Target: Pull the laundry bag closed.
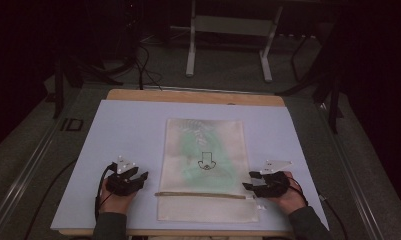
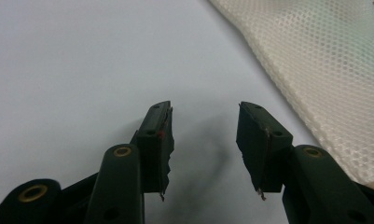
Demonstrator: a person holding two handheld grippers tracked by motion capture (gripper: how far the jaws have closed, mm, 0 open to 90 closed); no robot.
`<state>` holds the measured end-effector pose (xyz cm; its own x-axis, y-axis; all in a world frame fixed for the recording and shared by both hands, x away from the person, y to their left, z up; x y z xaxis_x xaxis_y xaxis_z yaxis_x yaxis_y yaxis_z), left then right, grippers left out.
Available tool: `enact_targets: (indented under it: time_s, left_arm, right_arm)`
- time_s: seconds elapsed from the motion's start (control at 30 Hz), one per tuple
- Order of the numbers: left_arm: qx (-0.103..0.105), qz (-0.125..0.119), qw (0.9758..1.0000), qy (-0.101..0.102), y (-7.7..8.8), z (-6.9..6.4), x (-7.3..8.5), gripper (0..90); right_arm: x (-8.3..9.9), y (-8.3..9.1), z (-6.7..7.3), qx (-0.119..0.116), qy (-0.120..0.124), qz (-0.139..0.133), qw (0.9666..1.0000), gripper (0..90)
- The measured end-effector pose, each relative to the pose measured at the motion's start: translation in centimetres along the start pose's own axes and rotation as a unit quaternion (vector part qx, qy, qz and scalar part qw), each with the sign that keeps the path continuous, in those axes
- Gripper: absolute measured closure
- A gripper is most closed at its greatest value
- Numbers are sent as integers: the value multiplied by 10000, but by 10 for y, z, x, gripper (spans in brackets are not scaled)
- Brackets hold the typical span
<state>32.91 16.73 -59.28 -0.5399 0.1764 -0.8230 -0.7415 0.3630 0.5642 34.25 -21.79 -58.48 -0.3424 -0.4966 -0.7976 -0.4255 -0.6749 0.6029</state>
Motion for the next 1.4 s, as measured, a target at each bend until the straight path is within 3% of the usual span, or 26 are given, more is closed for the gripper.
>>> enact_targets:
  time_s: [0.63, 1.4]
  left_arm:
    - [172, 85, 9996, -230, -1, -8, 1, 549]
    - [210, 131, 9992, -303, -2, -11, 2, 561]
  right_arm:
    - [-3, -4, 15, -158, 309, 278, 9990, 463]
    - [-12, -6, 27, -391, 597, 472, 9963, 457]
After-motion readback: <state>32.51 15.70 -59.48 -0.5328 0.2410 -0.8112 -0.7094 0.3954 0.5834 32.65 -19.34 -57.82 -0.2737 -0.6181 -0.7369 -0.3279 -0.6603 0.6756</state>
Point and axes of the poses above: each handheld gripper's, and its own axes: y roughly backward along the jaws, x roughly out of its underside, z roughly to its left, the point moved 9 cm from there along -y, roughly forward along the jaws, and after that the axes turned 8 degrees about -z, right-handed, at the moved point
